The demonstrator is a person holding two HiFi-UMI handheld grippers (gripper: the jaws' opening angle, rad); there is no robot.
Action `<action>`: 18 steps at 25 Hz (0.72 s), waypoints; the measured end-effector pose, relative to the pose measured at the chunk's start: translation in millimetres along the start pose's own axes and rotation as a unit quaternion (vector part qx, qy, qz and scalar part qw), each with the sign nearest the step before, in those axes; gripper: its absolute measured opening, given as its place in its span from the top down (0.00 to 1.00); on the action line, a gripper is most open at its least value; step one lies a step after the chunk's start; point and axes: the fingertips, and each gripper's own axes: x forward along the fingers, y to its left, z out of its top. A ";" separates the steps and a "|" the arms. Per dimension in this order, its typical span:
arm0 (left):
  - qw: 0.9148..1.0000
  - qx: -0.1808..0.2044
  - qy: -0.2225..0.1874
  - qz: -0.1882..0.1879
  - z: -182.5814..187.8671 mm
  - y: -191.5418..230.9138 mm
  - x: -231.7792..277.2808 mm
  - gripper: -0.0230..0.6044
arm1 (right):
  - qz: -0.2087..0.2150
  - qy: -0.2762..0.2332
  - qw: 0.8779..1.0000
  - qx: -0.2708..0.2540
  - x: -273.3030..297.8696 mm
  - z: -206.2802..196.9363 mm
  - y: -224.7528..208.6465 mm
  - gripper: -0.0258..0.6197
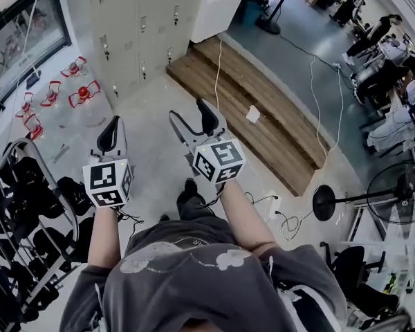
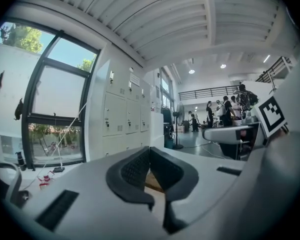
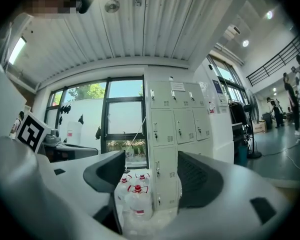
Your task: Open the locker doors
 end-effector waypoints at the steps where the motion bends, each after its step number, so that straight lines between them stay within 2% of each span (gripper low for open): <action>1: 1.000 -0.002 0.002 0.003 -0.7 2.0 2.6 0.95 | 0.001 0.000 1.000 0.002 4.2 -0.4 -3.6 0.47; 9: 0.999 0.009 0.013 0.039 -2.4 18.2 51.3 0.95 | 0.024 -0.006 0.999 0.039 64.4 -10.1 -55.5 0.47; 18: 0.995 0.005 0.037 0.088 2.8 26.2 175.8 0.95 | 0.070 -0.003 0.996 0.055 160.2 -4.5 -167.3 0.47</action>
